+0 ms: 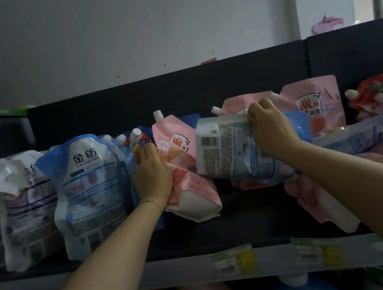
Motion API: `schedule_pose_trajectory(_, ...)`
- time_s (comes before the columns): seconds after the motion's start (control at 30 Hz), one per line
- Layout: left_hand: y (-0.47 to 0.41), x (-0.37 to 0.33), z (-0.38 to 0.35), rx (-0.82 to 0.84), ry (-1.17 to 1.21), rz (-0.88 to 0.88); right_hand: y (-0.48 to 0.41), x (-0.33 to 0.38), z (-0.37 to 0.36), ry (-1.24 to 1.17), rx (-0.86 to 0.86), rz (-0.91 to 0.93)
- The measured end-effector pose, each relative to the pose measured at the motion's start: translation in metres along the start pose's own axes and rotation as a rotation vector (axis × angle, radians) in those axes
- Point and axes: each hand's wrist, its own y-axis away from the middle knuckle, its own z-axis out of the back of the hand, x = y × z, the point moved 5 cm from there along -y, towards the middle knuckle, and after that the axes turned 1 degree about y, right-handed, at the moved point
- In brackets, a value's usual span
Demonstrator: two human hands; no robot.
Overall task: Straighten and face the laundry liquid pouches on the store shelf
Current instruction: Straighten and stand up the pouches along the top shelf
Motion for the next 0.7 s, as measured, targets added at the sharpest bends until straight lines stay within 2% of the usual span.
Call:
schedule_pose_trajectory(0.17,-0.006,0.007,-0.004,0.001,-0.022,-0.018,-0.002,0.004,-0.003,0.028,0.003,0.059)
schedule_pose_trajectory(0.27,-0.004,0.007,-0.004,0.016,0.014,-0.033,0.001,0.006,-0.008,0.077,0.037,0.188)
schedule_pose_trajectory(0.4,-0.006,0.0,-0.005,0.135,0.108,-0.105,0.006,0.006,-0.015,0.166,0.097,0.266)
schedule_pose_trajectory(0.47,-0.009,-0.003,-0.006,0.176,0.207,-0.075,0.008,0.008,-0.011,0.135,0.086,0.23)
schedule_pose_trajectory(0.57,-0.015,0.003,-0.016,0.311,0.406,0.243,0.014,0.014,-0.007,0.052,0.078,0.213)
schedule_pose_trajectory(0.63,-0.015,0.006,-0.027,0.475,0.593,0.518,0.019,0.019,-0.006,0.002,0.083,0.299)
schedule_pose_trajectory(0.7,-0.01,0.004,-0.028,0.577,0.672,0.712,0.025,0.023,-0.007,0.03,0.153,0.366)
